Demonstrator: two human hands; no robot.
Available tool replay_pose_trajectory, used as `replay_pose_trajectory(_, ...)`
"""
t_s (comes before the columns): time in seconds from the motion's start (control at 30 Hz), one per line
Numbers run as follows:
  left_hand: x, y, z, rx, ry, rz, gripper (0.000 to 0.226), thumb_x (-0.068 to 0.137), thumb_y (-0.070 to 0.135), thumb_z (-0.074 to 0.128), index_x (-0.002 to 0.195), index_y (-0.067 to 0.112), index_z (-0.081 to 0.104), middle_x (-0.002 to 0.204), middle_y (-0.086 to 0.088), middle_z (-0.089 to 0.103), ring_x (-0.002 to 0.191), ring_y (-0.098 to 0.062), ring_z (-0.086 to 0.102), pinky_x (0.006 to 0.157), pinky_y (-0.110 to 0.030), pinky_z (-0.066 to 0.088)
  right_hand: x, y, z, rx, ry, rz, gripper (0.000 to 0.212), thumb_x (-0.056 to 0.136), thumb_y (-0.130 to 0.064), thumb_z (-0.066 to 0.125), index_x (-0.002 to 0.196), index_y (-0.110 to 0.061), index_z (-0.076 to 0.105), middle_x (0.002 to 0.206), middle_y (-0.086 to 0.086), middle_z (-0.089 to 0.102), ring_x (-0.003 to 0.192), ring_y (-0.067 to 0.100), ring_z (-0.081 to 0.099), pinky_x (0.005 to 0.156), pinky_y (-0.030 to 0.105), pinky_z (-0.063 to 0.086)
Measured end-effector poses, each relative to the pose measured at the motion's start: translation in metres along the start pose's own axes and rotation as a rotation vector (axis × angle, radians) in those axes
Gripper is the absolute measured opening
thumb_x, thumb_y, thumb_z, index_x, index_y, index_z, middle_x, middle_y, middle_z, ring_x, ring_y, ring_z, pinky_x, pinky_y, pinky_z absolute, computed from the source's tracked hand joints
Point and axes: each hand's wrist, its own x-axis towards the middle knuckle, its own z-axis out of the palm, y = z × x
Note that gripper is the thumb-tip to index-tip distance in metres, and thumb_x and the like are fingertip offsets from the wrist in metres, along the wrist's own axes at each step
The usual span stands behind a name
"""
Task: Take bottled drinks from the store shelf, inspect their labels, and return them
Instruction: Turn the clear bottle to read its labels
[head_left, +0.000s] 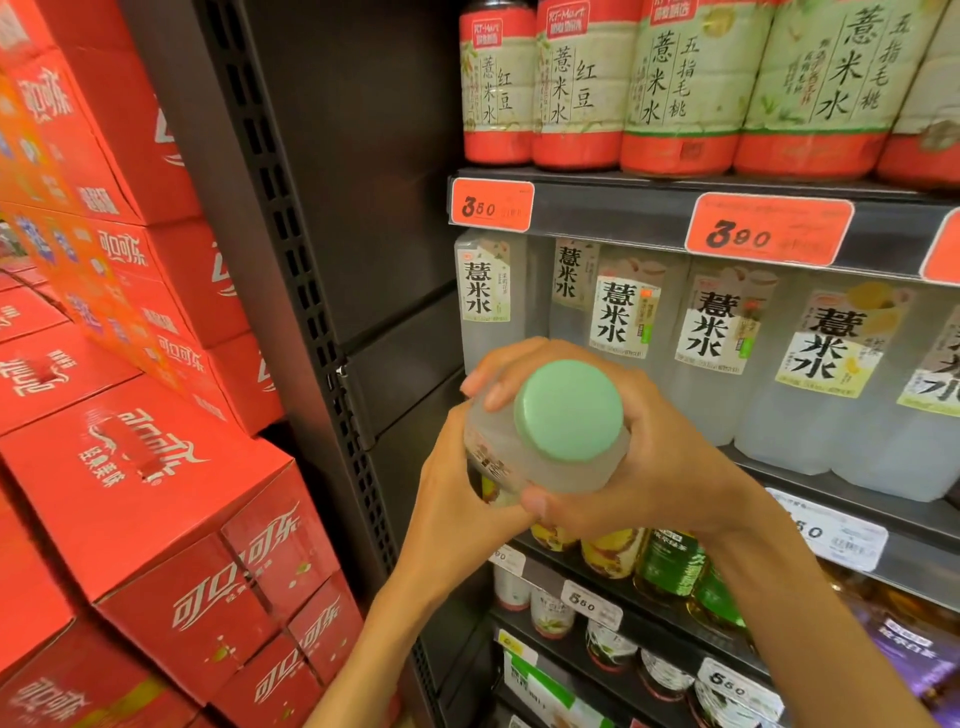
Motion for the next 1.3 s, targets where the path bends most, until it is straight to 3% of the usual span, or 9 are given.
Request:
replay_pose_trajectory(0.23, -0.014, 0.012, -0.001, -0.16, -0.054, -0.071, 0.069, 0.059, 0.048, 0.083, 0.119, 0.041, 0.05, 0.117, 0.016, 0.062, 0.109, -0.006, 0.06, 0.079, -0.023, 0.055, 0.003, 0.016, -0.001, 0.299, 0.445, 0.126, 0.053, 0.073, -0.021, 0.07, 0.124, -0.02, 0.054, 0.125, 0.013, 0.061, 0.114, 0.032, 0.06, 0.092, 0.05, 0.051)
replay_pose_trajectory(0.37, -0.01, 0.019, -0.018, -0.397, -0.301, -0.214, 0.065, 0.061, 0.072, 0.07, 0.113, 0.035, 0.065, 0.11, 0.01, 0.07, 0.1, -0.009, 0.067, 0.075, -0.02, 0.054, 0.008, 0.025, -0.006, 0.528, 0.498, 0.2, 0.056, 0.08, -0.031, 0.059, 0.131, -0.011, 0.046, 0.126, 0.02, 0.061, 0.113, 0.04, 0.06, 0.093, 0.057, 0.049)
replay_pose_trajectory(0.5, -0.015, 0.02, -0.017, -0.556, -0.496, -0.333, 0.046, 0.064, 0.066, 0.073, 0.106, 0.046, 0.067, 0.104, 0.014, 0.072, 0.092, -0.007, 0.068, 0.072, -0.025, 0.056, 0.013, 0.03, -0.005, 0.624, 0.462, 0.28, 0.075, 0.08, -0.036, 0.066, 0.141, -0.006, 0.035, 0.13, 0.019, 0.059, 0.115, 0.038, 0.06, 0.095, 0.056, 0.047)
replay_pose_trajectory(0.7, -0.017, 0.019, 0.002, -0.353, -0.101, -0.268, 0.053, 0.065, 0.056, 0.07, 0.112, 0.034, 0.063, 0.106, 0.008, 0.071, 0.096, -0.009, 0.068, 0.069, -0.018, 0.054, 0.013, 0.028, -0.004, 0.311, 0.556, 0.414, 0.054, 0.077, -0.055, 0.058, 0.125, -0.032, 0.048, 0.11, -0.011, 0.07, 0.1, 0.003, 0.066, 0.074, 0.017, 0.053)
replay_pose_trajectory(0.83, -0.019, 0.022, 0.012, -0.074, 0.018, -0.235, 0.069, 0.057, 0.062, 0.064, 0.12, 0.035, 0.051, 0.105, 0.013, 0.065, 0.096, 0.001, 0.062, 0.071, -0.016, 0.053, 0.017, 0.029, 0.006, 0.175, 0.608, 0.453, 0.075, 0.066, -0.056, 0.072, 0.13, -0.029, 0.045, 0.116, -0.006, 0.066, 0.103, 0.009, 0.065, 0.086, 0.034, 0.056)
replay_pose_trajectory(0.97, -0.02, 0.017, 0.006, -0.366, -0.156, -0.214, 0.078, 0.063, 0.052, 0.074, 0.132, 0.028, 0.046, 0.119, 0.013, 0.064, 0.111, -0.005, 0.06, 0.086, -0.019, 0.051, 0.015, 0.028, -0.004, 0.306, 0.616, 0.364, 0.053, 0.076, -0.029, 0.074, 0.124, -0.023, 0.053, 0.114, 0.002, 0.068, 0.102, 0.022, 0.068, 0.082, 0.041, 0.057)
replay_pose_trajectory(1.1, -0.013, 0.018, -0.005, -0.435, -0.405, -0.231, 0.095, 0.053, 0.06, 0.083, 0.133, 0.027, 0.044, 0.119, 0.009, 0.065, 0.112, -0.012, 0.061, 0.085, -0.023, 0.052, 0.016, 0.025, -0.008, 0.563, 0.455, 0.21, 0.079, 0.063, -0.037, 0.083, 0.128, -0.014, 0.046, 0.122, 0.013, 0.064, 0.107, 0.031, 0.065, 0.085, 0.043, 0.054)
replay_pose_trajectory(1.2, -0.017, 0.021, 0.002, -0.351, -0.228, -0.167, 0.074, 0.054, 0.05, 0.082, 0.119, 0.03, 0.052, 0.108, 0.012, 0.068, 0.102, -0.008, 0.065, 0.076, -0.017, 0.053, 0.019, 0.024, -0.007, 0.577, 0.402, 0.194, 0.088, 0.058, -0.048, 0.084, 0.13, -0.012, 0.05, 0.126, 0.014, 0.062, 0.113, 0.032, 0.062, 0.091, 0.04, 0.052)
replay_pose_trajectory(1.3, -0.018, 0.023, 0.012, -0.197, 0.09, -0.148, 0.068, 0.051, 0.055, 0.079, 0.111, 0.041, 0.049, 0.106, 0.026, 0.062, 0.098, 0.002, 0.062, 0.07, -0.011, 0.051, 0.015, 0.023, -0.01, 0.543, 0.481, 0.262, 0.065, 0.058, -0.044, 0.085, 0.117, -0.031, 0.061, 0.115, -0.002, 0.069, 0.105, 0.016, 0.067, 0.08, 0.026, 0.054)
